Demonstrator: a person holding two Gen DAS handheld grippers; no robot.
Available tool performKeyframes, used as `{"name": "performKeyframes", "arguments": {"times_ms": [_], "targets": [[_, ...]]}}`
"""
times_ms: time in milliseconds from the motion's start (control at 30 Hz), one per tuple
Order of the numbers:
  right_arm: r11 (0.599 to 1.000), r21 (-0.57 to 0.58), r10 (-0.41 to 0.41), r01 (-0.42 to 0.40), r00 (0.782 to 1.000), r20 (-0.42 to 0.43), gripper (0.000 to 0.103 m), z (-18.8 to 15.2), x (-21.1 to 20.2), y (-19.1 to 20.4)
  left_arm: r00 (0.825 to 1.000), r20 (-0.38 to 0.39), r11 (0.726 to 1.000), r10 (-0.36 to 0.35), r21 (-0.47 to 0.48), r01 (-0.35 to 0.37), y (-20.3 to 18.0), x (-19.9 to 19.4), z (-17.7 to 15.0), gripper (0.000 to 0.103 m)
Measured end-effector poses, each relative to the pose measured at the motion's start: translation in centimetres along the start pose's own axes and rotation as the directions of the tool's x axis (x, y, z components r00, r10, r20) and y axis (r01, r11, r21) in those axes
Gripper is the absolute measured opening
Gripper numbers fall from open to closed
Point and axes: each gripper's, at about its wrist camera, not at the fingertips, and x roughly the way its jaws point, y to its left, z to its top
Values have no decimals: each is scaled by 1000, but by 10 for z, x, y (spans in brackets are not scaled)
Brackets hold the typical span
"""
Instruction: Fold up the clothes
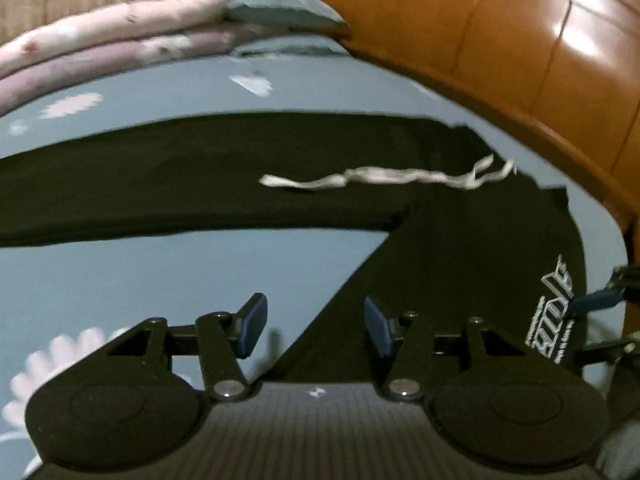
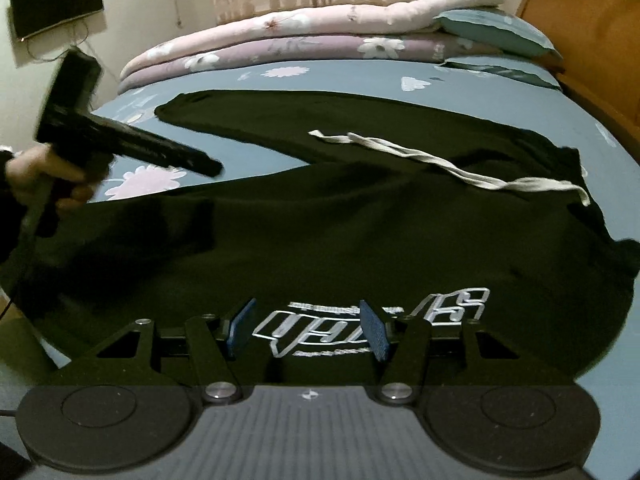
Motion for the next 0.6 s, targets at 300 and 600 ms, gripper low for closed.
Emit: {"name": "performKeyframes", "arguments": {"times_ms": [300, 600], "targets": [[999, 54, 0, -1, 1000, 19, 62, -4, 4, -19, 999, 14, 999, 52, -5, -52, 2, 0, 0, 6], [988, 146, -61, 55, 997, 40, 62, -11, -17, -32, 997, 65, 997, 49, -54, -46, -5, -1, 5, 16]]}}
